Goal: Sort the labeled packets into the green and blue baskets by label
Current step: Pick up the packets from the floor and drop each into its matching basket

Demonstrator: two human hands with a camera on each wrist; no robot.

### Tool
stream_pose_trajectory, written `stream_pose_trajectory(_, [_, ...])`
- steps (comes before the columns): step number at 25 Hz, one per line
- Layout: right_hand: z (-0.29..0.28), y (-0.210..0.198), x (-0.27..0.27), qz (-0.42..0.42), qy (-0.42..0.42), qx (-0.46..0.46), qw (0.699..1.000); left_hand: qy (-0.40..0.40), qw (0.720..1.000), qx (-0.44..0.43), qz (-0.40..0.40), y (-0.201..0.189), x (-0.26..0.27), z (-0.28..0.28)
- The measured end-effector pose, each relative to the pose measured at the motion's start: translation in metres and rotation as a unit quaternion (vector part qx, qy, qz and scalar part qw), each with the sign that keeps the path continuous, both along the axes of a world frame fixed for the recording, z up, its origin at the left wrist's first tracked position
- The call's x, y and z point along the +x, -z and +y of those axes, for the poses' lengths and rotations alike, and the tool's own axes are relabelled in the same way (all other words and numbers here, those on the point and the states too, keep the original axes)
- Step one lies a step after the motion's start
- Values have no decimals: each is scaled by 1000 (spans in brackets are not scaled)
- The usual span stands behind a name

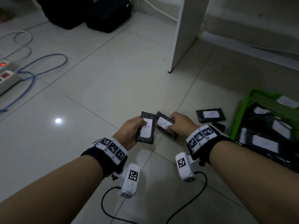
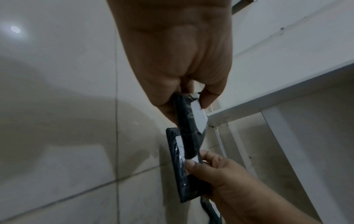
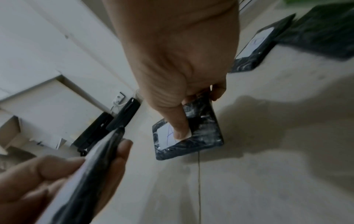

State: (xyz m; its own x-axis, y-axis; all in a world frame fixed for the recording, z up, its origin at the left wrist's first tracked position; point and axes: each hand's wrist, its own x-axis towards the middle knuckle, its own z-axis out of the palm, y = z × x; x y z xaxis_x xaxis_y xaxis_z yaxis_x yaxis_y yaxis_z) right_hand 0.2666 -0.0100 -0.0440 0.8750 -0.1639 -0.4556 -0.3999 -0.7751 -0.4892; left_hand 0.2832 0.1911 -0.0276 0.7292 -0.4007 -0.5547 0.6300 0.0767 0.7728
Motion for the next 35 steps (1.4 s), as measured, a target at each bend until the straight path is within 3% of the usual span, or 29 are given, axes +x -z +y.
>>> stream_pose_trajectory(4, [-55, -44, -19, -42, 59, 52, 996, 39, 997, 27, -53, -28, -1, -49])
stream_pose_trajectory(9, [-140, -109, -58, -102, 147, 51, 983, 76, 985, 77, -133, -85, 3, -148])
stream_pose_trajectory(15, [-258, -143, -156, -150, 278, 113, 942, 198, 960, 79, -183, -132, -44, -295])
stream_pose_trajectory(21, [-365, -118, -276, -170, 471, 140, 854, 279, 945, 62, -162, -98, -158, -424])
stream_pose_trajectory(24, [-409, -108, -323, -150, 501, 122, 844, 274, 941, 103, -171, -70, -208, -463])
stream_pose_trajectory(28, [-427, -92, -349, -145, 503, 211, 826, 307, 895, 183, -268, -45, -247, -484])
stream_pose_trajectory(32, [-433, -71, -347, -178, 534, 255, 786, 308, 860, 224, -340, -40, -258, -496])
stream_pose_trajectory(33, [-434, -65, -346, -167, 527, 240, 798, 318, 846, 230, -361, -39, -257, -497])
stream_pose_trajectory(35, [-439, -57, -344, -132, 478, 150, 855, 370, 787, 264, -417, -42, -256, -499])
